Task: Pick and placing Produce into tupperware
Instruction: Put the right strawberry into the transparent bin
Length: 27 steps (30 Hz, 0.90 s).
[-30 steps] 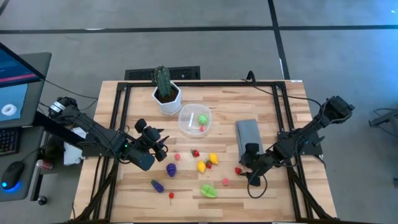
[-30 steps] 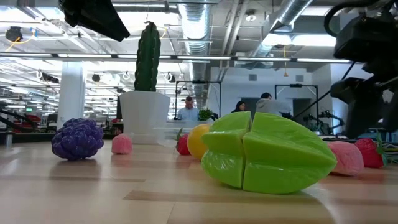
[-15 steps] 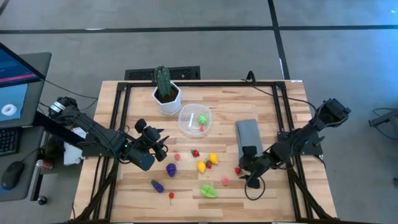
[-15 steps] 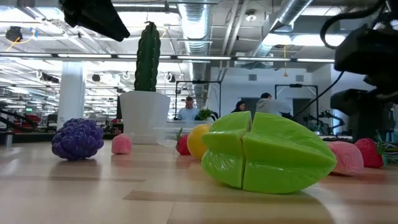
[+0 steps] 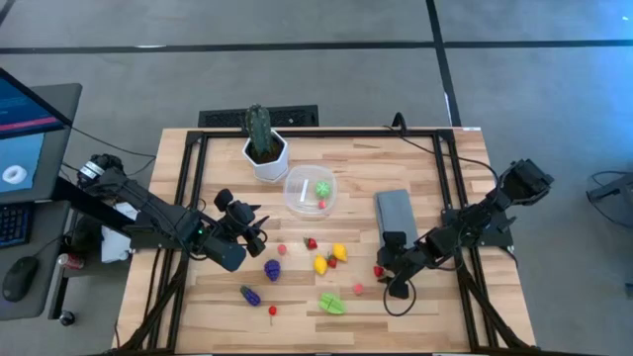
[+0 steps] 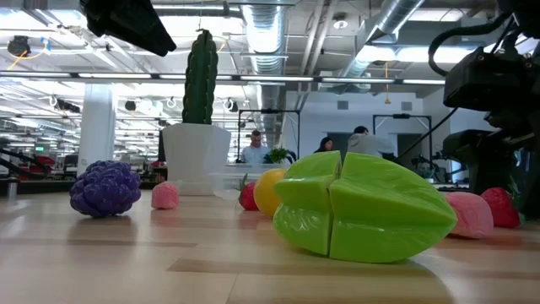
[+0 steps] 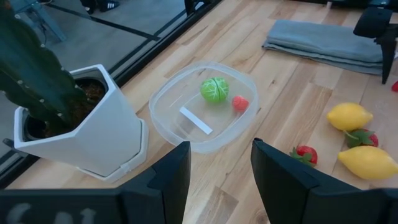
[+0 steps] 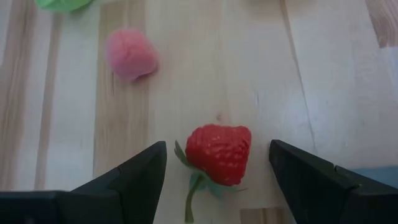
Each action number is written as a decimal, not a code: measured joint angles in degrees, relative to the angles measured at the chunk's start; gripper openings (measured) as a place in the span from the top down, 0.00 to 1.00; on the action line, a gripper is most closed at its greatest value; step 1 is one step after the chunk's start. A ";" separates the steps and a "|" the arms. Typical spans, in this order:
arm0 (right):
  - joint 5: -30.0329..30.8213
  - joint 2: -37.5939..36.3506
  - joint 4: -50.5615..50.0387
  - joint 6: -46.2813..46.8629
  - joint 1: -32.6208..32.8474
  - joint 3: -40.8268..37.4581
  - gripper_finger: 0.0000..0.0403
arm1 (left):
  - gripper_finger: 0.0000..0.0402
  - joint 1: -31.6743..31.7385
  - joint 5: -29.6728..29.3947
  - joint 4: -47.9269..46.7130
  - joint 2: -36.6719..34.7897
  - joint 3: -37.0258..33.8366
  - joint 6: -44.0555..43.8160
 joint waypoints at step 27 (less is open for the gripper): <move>0.16 0.82 0.63 0.42 -0.55 -0.02 0.45 | 0.60 -0.04 0.00 0.00 0.00 -0.01 -0.01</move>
